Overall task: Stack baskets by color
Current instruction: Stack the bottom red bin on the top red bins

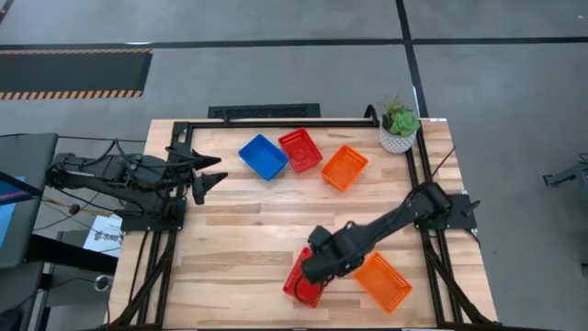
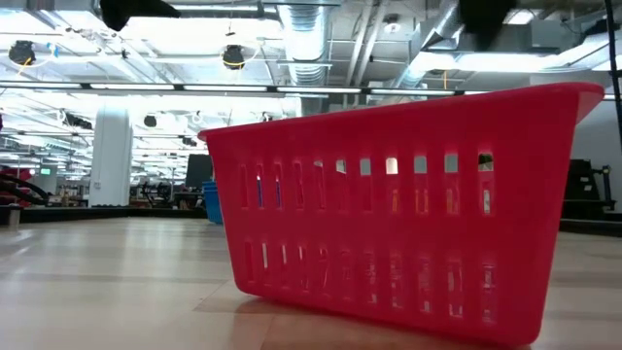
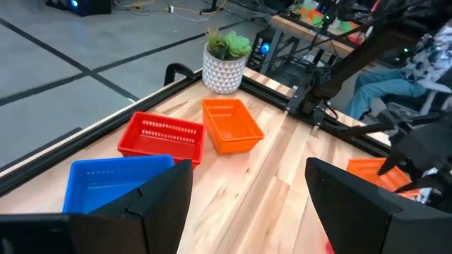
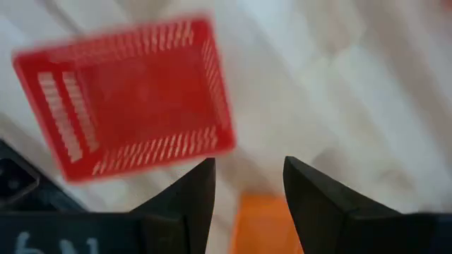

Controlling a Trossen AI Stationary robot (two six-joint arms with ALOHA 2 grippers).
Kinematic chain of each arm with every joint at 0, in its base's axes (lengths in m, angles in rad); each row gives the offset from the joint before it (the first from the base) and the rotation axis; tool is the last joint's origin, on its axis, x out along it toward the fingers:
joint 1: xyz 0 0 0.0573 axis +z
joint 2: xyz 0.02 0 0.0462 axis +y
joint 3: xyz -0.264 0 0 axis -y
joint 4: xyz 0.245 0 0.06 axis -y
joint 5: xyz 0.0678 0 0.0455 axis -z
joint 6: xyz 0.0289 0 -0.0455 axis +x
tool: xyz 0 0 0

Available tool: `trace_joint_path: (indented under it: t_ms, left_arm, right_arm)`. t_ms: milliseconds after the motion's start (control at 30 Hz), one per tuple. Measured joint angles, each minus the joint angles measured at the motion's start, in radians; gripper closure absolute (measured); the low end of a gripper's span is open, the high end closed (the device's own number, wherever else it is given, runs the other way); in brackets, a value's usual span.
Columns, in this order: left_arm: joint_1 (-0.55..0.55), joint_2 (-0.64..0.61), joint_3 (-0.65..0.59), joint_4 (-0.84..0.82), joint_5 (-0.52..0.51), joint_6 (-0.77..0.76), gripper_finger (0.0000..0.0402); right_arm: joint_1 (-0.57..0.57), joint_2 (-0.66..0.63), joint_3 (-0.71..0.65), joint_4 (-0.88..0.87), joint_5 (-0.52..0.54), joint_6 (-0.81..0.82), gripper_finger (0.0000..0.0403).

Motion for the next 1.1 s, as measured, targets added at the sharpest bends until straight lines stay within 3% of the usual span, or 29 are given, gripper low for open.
trace_joint_path:
  t_ms: [200, 767, 1100]
  left_arm:
    - [0.0, 0.0, 0.0, -0.001, 0.032, 0.0, 0.0139]
    - [0.0, 0.0, 0.0, -0.043, 0.036, -0.004, 0.0139]
    - [0.0, 0.0, 0.0, -0.043, 0.036, 0.004, 0.0139]
  right_arm:
    - [0.045, 0.052, 0.0, 0.054, -0.081, 0.179, 0.0212]
    - [0.094, 0.109, 0.0, 0.093, -0.018, 0.597, 0.0214]
    - [0.103, 0.173, -0.002, 0.152, -0.013, 0.688, 0.0215]
